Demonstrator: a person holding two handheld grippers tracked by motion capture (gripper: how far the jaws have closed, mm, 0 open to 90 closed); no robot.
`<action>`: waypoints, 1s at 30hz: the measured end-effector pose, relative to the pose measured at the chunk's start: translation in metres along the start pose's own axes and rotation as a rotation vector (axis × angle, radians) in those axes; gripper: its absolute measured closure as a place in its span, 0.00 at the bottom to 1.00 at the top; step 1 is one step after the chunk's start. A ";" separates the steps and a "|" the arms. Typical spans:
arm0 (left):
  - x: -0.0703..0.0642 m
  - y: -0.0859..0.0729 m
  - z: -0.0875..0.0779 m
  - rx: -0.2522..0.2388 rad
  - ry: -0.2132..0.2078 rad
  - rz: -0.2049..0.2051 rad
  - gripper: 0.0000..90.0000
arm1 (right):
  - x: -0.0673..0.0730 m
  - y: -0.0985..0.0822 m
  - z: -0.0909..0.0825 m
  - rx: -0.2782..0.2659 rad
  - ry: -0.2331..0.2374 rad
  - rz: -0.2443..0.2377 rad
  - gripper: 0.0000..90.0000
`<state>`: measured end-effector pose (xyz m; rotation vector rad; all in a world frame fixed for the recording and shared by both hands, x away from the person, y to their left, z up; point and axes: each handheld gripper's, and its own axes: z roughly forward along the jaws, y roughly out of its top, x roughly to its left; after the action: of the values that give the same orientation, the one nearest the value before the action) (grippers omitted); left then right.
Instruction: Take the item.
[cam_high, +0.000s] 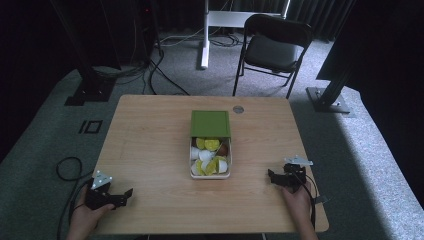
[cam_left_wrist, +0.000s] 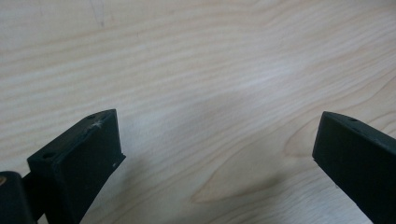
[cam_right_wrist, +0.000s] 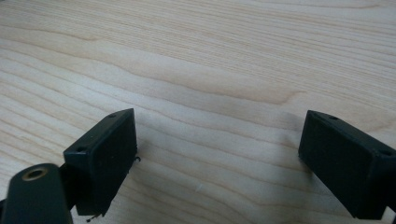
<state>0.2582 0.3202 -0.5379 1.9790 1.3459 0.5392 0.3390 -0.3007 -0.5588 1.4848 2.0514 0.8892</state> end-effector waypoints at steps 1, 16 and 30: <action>0.000 0.000 0.000 0.000 0.000 0.000 0.02 | 0.000 0.000 0.000 0.000 0.000 0.000 0.12; -0.015 0.044 -0.015 -0.071 -0.038 0.069 0.02 | 0.000 0.000 0.000 0.000 0.000 0.000 0.12; -0.045 0.085 -0.010 -0.131 -0.102 0.153 0.02 | 0.000 0.000 0.000 0.000 0.000 0.001 0.12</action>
<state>0.2892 0.2616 -0.4673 1.9840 1.0761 0.5746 0.3390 -0.3007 -0.5588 1.4856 2.0513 0.8900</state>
